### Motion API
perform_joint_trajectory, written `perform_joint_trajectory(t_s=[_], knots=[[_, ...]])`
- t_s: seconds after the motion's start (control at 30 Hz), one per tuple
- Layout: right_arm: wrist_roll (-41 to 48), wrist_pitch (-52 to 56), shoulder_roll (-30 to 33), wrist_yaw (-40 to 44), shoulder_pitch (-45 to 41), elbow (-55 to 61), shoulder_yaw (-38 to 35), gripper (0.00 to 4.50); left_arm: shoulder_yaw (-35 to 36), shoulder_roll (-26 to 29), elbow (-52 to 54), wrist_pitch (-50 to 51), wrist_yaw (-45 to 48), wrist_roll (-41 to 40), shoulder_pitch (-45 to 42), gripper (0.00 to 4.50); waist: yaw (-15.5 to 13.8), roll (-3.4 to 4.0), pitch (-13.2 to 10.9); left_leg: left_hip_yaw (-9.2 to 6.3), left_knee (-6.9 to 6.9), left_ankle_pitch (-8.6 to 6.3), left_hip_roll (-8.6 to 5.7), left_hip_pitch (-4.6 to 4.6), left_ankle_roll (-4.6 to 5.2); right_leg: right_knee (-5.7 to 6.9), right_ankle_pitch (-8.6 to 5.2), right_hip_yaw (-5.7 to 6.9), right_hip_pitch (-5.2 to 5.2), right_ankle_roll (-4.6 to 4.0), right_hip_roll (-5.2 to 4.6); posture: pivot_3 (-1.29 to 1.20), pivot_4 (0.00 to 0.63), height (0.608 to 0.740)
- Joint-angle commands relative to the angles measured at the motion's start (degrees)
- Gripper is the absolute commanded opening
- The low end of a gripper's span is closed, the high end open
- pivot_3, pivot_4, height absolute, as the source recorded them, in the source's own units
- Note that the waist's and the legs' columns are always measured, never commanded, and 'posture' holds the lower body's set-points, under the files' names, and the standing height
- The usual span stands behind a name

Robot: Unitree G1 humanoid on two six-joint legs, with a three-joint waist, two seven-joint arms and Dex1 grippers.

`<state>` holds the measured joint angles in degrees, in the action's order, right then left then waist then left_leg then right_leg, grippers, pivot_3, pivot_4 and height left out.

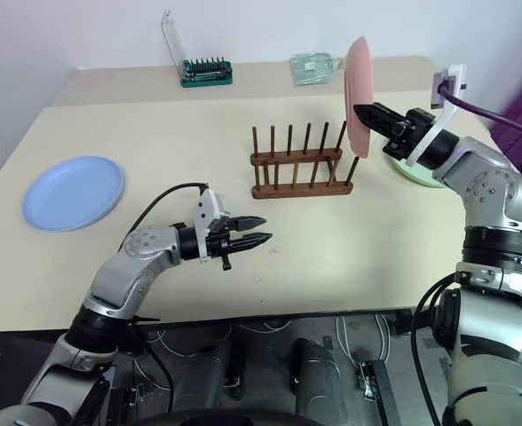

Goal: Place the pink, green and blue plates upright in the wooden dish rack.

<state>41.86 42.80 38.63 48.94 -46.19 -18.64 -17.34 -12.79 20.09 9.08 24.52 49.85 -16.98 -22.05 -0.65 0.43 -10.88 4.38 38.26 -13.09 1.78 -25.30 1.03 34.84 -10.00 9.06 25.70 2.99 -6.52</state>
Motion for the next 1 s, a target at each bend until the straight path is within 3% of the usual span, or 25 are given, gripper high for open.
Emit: perform_joint_trajectory(t_s=[0.03, 0.53, 0.87, 0.97, 1.0], knots=[[1.1, -2.0, -0.5, 1.0, -1.6, 2.7, -1.7, 0.02, 0.2, -0.1, 1.5, -0.2, 0.2, -1.0, -0.5, 1.6, 0.0, -0.01, 0.0, 0.05, 0.0, 0.0, -0.02, -0.03, 0.0, 0.08, 0.0, -0.1, 0.09, 0.0, 0.0, 0.0, 0.15, 0.73], [5.0, -0.3, -0.9, 2.5, -2.0, 10.0, -1.7, 0.02, -0.3, -0.1, 1.3, -0.4, 0.8, -0.7, -1.1, 1.6, -0.1, -0.01, 0.0, 0.33, 0.01, 0.01, -0.03, -0.07, 0.01, 0.28, 0.0, -0.46, 0.42, 0.0, 0.02, 0.0, 0.15, 0.73], [-0.2, -2.5, -1.4, 2.6, -0.8, -0.1, -0.3, 0.02, -0.3, -0.4, 1.5, -0.1, 0.7, -0.7, -1.1, 1.6, -0.1, -0.01, 0.0, 0.35, 0.01, 0.01, -0.04, -0.08, 0.01, 0.29, 0.0, -0.48, 0.45, 0.0, 0.02, 0.0, 0.15, 0.73], [-0.7, -2.5, -0.9, 4.1, -0.4, -1.3, 0.1, 0.95, -0.3, -0.4, 1.4, -0.2, 0.7, -0.6, -1.1, 1.6, -0.1, -0.01, 0.0, 0.36, 0.01, 0.01, -0.03, -0.08, 0.01, 0.3, 0.01, -0.48, 0.45, 0.0, 0.03, 0.0, 0.15, 0.73], [-1.1, -2.9, -1.0, 3.8, -0.5, -1.4, 0.1, 1.49, -0.3, -0.5, 1.4, -0.2, 0.6, -0.6, -1.1, 1.6, -0.1, -0.01, 0.0, 0.36, 0.01, 0.01, -0.03, -0.08, 0.01, 0.31, 0.01, -0.48, 0.45, 0.0, 0.03, 0.0, 0.15, 0.73]])
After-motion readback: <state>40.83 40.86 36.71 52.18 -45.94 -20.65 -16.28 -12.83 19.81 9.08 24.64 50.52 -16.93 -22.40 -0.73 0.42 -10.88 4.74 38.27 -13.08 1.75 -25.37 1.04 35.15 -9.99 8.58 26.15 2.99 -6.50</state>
